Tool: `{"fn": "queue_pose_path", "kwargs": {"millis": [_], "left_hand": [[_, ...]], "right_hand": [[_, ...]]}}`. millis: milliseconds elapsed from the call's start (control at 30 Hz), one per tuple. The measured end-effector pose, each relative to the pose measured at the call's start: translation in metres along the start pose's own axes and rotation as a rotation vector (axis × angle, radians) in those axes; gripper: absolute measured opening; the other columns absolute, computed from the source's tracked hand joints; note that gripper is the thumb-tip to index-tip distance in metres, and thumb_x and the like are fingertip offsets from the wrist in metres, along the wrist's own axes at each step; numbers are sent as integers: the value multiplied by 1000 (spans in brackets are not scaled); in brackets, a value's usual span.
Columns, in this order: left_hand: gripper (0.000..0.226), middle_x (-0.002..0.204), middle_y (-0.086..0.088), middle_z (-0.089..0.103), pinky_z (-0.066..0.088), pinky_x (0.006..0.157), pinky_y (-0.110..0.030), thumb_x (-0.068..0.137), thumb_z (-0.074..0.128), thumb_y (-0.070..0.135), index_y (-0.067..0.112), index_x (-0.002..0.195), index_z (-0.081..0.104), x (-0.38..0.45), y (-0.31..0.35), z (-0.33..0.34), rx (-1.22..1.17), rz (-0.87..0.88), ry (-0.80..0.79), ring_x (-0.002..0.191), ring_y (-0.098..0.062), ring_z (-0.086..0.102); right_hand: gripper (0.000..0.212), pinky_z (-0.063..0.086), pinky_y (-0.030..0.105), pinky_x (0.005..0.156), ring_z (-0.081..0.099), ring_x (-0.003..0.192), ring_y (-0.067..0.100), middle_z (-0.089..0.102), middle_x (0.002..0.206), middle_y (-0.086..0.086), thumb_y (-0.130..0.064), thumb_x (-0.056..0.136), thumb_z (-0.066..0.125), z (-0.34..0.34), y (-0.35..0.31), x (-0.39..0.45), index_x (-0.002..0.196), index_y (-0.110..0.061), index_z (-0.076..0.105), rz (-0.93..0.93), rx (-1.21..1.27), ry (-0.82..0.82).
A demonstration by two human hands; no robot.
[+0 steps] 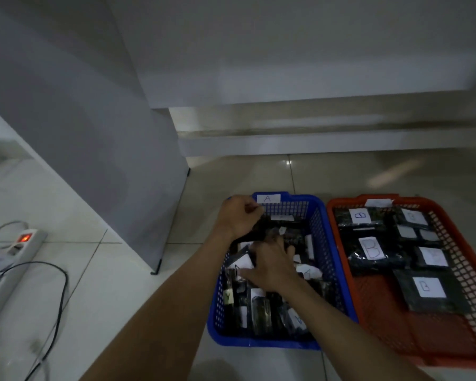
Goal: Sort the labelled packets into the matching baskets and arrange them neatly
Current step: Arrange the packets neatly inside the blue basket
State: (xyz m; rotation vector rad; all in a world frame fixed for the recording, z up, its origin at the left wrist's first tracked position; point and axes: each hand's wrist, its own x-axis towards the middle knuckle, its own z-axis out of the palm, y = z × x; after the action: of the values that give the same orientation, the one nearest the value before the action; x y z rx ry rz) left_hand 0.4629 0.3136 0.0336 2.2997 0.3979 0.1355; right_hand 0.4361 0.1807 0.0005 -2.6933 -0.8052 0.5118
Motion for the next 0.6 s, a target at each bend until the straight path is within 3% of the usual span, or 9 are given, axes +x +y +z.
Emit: {"fn": "queue_pose_path", "kwargs": {"millis": [100,200,267,333,467,600], "left_hand": [[10,94,3,74,55,86,-30,89,69,24,17,92,75,-6,-18,-1,-41,-3,-16,87,-9,68],[11,101,7,73,55,91,-32,88,71,22,21,98,74,-12,-28,3,-146,-6,-38,93,-8,67],[22,110,6,72,51,95,-25,87,73,22,22,109,72,-13,-29,10,-168,13,-76,100,-6,65],[36,120,6,69,44,98,-17,83,76,25,24,118,69,-10,-28,17,-100,88,-97,109,-5,60],[58,135,11,58,34,109,-48,76,75,46,38,131,57,6,-28,30,250,185,-53,130,-21,41],[68,147,10,45,24,113,-48,80,74,41,34,141,47,13,-30,35,380,130,-121,139,-21,27]], "right_hand": [[29,46,39,82,60,95,24,62,91,0,-40,84,74,-4,10,-2,89,-20,53,21,330,38],[16,60,39,72,70,83,18,72,93,3,-27,89,75,-21,36,5,97,-18,64,159,801,127],[4,63,38,68,73,82,19,75,97,5,-20,94,70,-33,57,13,96,-18,67,286,1017,185],[6,63,34,68,74,81,22,75,99,9,-16,95,69,-40,75,25,98,-11,69,371,1130,237],[6,63,34,77,74,89,24,73,101,12,-11,94,69,-38,88,53,91,-5,69,448,1269,254],[5,63,33,74,73,91,24,72,102,16,-5,93,69,-30,88,72,92,-1,68,391,1259,226]]}}
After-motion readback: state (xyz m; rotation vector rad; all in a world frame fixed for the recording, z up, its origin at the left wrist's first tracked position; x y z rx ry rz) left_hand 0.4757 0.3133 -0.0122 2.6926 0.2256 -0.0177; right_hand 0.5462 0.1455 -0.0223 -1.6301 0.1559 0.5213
